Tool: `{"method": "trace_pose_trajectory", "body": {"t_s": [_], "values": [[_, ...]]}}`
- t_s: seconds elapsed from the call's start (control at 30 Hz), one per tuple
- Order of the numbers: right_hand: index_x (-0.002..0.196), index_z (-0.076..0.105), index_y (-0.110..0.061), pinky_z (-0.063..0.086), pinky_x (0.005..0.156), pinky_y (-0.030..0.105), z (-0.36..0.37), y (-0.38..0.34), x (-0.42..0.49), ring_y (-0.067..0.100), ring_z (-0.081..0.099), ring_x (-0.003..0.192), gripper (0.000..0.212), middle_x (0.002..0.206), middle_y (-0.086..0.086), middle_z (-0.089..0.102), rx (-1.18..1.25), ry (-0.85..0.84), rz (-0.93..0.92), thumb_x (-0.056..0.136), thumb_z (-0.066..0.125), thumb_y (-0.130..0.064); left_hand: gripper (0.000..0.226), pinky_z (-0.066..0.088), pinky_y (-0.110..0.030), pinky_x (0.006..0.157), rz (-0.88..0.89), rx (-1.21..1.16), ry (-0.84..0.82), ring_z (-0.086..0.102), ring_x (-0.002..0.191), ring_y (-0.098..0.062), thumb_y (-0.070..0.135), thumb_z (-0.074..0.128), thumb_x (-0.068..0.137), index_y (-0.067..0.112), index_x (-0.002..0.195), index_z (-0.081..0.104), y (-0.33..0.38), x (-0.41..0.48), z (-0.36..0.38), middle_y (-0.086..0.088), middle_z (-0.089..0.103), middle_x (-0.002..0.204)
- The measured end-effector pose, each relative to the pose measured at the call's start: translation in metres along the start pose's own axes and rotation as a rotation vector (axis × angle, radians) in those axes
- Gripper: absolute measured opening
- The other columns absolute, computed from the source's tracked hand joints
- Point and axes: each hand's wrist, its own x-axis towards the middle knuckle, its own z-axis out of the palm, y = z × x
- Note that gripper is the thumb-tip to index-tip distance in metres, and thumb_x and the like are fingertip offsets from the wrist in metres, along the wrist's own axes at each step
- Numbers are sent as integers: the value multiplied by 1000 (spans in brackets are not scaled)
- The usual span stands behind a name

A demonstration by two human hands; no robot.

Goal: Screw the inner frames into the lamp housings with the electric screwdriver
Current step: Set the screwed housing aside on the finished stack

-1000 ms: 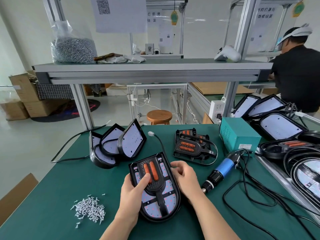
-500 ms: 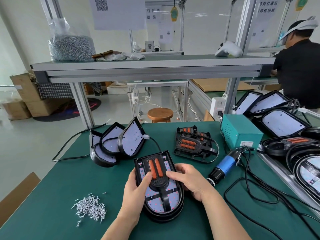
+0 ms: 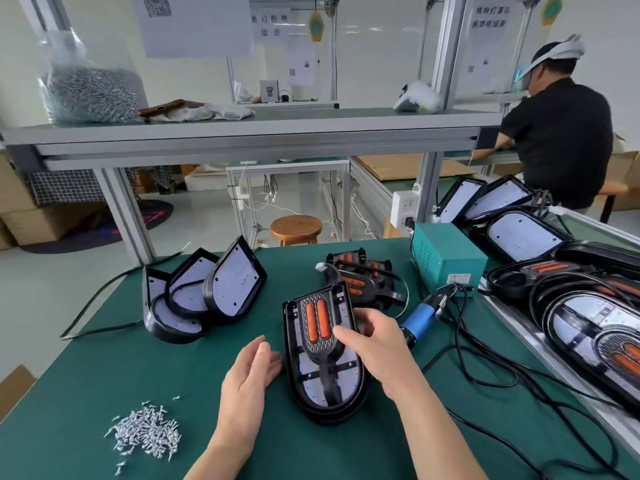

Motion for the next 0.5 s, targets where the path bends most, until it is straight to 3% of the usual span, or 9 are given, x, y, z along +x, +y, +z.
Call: {"method": "trace_pose_trajectory", "body": {"t_s": [0.1, 0.2, 0.3, 0.43, 0.5], "values": [[101, 70, -35, 53, 82, 26, -13, -8, -12, -2, 70, 89, 41, 96, -23, 75, -29, 74, -52, 63, 71, -50, 27, 51, -39, 99, 11, 17, 3, 75, 99, -20, 25, 54, 104, 11, 125, 63, -1, 0, -1, -16, 75, 107], [100, 66, -41, 50, 76, 14, -29, -17, -22, -5, 68, 91, 26, 97, -27, 73, -65, 118, -127, 75, 73, -40, 20, 51, -38, 97, 29, 48, 4, 76, 96, -18, 21, 56, 103, 13, 118, 66, -2, 0, -1, -13, 77, 102], [102, 64, -45, 47, 73, 5, -48, -27, -32, -7, 68, 93, 28, 98, -29, 73, -71, 156, -192, 84, 75, -28, 17, 54, -35, 95, 45, 90, -2, 76, 96, -19, 21, 56, 103, 16, 114, 68, -5, 1, -4, -7, 78, 99], [116, 64, -40, 53, 80, 14, -77, -35, -43, -2, 69, 99, 36, 107, -21, 74, -6, 226, -223, 83, 74, -31, 16, 56, -21, 90, 56, 134, -8, 76, 96, -20, 18, 56, 103, 17, 113, 69, -6, 3, -5, -6, 78, 99], [120, 65, -37, 52, 83, 19, -91, -36, -47, -1, 68, 101, 41, 108, -21, 74, 9, 281, -227, 80, 73, -36, 16, 56, -21, 88, 70, 149, -5, 76, 94, -19, 17, 56, 103, 17, 112, 69, -7, 2, -5, -6, 78, 98]]}}
